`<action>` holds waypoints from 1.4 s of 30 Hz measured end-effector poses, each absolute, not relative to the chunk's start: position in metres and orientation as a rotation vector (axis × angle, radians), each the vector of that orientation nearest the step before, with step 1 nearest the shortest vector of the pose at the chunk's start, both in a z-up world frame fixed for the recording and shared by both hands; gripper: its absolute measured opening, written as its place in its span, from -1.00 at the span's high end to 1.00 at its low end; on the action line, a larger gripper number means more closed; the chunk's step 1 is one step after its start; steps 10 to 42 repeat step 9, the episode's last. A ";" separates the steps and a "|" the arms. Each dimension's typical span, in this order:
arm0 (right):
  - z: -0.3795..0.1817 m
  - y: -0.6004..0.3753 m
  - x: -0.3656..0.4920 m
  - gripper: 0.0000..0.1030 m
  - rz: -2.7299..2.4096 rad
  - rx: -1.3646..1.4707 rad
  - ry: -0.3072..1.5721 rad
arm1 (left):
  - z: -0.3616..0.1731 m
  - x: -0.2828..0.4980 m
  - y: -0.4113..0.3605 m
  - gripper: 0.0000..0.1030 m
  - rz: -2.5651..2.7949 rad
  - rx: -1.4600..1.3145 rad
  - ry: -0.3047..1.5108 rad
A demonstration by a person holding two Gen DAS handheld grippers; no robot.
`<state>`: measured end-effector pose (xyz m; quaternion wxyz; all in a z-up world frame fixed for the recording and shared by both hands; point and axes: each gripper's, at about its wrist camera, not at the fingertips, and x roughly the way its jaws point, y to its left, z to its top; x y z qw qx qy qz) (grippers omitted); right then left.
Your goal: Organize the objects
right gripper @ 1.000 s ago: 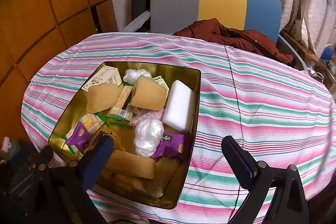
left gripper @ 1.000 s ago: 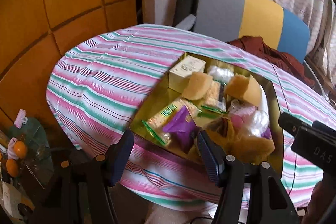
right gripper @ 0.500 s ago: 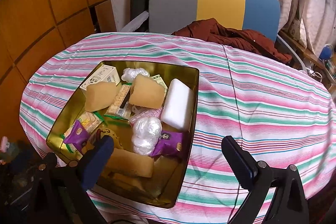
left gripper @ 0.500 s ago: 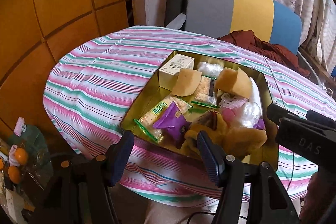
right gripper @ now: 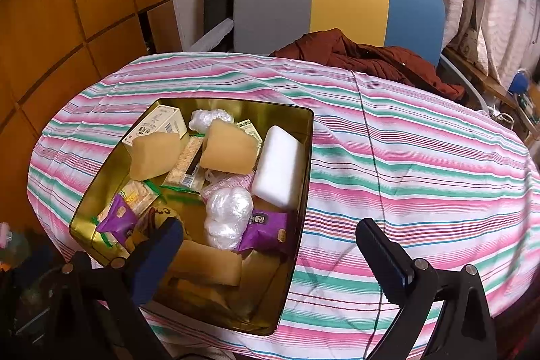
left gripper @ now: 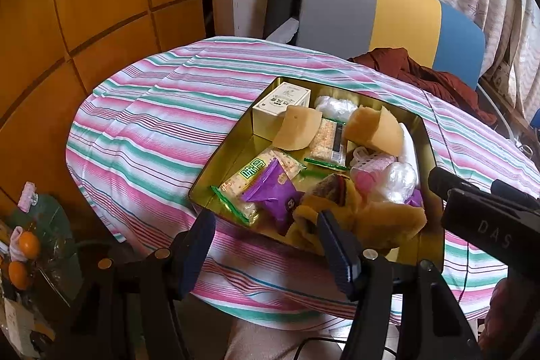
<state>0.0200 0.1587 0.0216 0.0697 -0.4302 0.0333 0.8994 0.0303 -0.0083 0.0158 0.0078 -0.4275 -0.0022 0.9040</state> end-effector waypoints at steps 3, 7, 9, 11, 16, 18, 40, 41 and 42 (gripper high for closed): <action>0.021 0.158 0.020 -0.99 2.707 -1.295 0.090 | 0.016 0.031 -0.008 -0.23 2.835 -1.323 -0.003; 0.021 0.157 0.020 -1.00 2.707 -1.297 0.089 | 0.018 0.033 -0.007 -0.21 2.858 -1.293 0.018; 0.020 0.157 0.020 -1.00 2.707 -1.298 0.087 | 0.018 0.033 -0.006 -0.21 2.854 -1.288 0.024; 0.020 0.157 0.020 -1.00 2.707 -1.298 0.087 | 0.018 0.033 -0.006 -0.21 2.854 -1.288 0.024; 0.020 0.157 0.020 -1.00 2.707 -1.298 0.087 | 0.018 0.033 -0.006 -0.21 2.854 -1.288 0.024; 0.020 0.157 0.020 -1.00 2.707 -1.298 0.087 | 0.018 0.033 -0.006 -0.21 2.854 -1.288 0.024; 0.020 0.157 0.020 -1.00 2.707 -1.298 0.087 | 0.018 0.033 -0.006 -0.21 2.854 -1.288 0.024; 0.020 0.157 0.020 -1.00 2.707 -1.298 0.087 | 0.018 0.033 -0.006 -0.21 2.854 -1.288 0.024; 0.020 0.157 0.020 -1.00 2.707 -1.298 0.087 | 0.018 0.033 -0.006 -0.21 2.854 -1.288 0.024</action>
